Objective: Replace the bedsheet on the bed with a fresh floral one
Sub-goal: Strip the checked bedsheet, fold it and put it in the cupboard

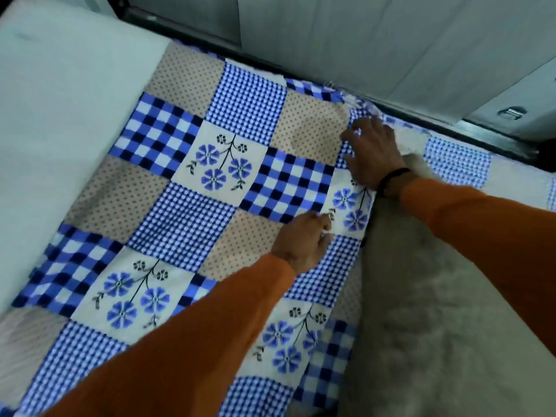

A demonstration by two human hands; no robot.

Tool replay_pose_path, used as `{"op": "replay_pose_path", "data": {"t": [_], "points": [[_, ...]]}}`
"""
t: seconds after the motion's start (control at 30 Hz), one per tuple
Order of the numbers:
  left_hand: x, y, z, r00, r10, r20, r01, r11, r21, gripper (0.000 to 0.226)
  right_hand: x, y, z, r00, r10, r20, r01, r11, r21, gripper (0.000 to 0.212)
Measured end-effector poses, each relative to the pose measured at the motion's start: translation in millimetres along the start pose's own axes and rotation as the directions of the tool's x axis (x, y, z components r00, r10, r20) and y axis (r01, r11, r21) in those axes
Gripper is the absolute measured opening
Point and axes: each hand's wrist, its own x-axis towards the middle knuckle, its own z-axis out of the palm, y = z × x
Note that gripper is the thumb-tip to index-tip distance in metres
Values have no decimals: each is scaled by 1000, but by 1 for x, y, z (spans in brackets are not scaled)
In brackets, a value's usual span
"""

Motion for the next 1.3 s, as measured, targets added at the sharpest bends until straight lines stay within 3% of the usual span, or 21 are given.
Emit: {"op": "replay_pose_path", "data": {"t": [0.1, 0.17, 0.23, 0.3, 0.4, 0.47, 0.53, 0.6, 0.7, 0.77, 0.83, 0.9, 1.03, 1.17, 1.3], "points": [[-36, -8, 0, 993, -73, -92, 75, 997, 17, 17, -49, -62, 9, 994, -111, 16, 109, 989, 103, 31], [-78, -13, 6, 971, -171, -169, 171, 985, -17, 18, -94, -107, 12, 985, -154, 75, 134, 966, 223, 27], [-131, -22, 13, 938, -300, -172, 298, 954, -40, 23, -142, -147, 20, 950, -294, 102, 252, 920, 300, 22], [-196, -27, 20, 918, -374, -133, 375, 927, -18, 26, -195, -182, 23, 847, -503, 171, 417, 830, 371, 24], [-296, -15, 32, 895, -443, -55, 442, 897, -21, 27, -273, -214, 20, 614, -749, 248, 583, 643, 497, 38], [-359, -1, 46, 871, -490, -15, 490, 871, -8, 33, -321, -233, 22, 479, -829, 291, 663, 558, 500, 47], [-410, 13, 65, 828, -560, 33, 558, 828, 54, 40, -359, -251, 25, 428, -839, 336, 681, 544, 491, 41], [-454, 28, 88, 762, -643, 73, 627, 762, 162, 53, -388, -271, 26, 423, -829, 366, 706, 555, 440, 27], [-491, 48, 116, 682, -731, 20, 708, 667, 233, 67, -411, -288, 22, 435, -800, 414, 726, 583, 364, 33], [-504, 58, 131, 644, -763, -64, 758, 624, 188, 56, -422, -294, 20, 444, -782, 437, 729, 599, 331, 38], [-507, 65, 136, 617, -776, -133, 787, 610, 88, 30, -426, -296, 17, 457, -757, 467, 721, 623, 303, 40], [-507, 70, 135, 607, -783, -137, 792, 610, 21, 17, -429, -297, 10, 433, -730, 529, 714, 636, 293, 40], [-518, 84, 143, 684, -717, 136, 689, 696, 201, 24, -457, -305, -5, 306, -620, 723, 769, 608, 196, 33], [-528, 103, 158, 696, -698, 165, 695, 714, 87, 22, -492, -301, -18, 395, -558, 730, 696, 700, 159, 26], [-534, 120, 158, 689, -714, 123, 724, 670, -166, 32, -506, -282, -37, 599, -564, 568, 508, 817, 274, 27]]}}
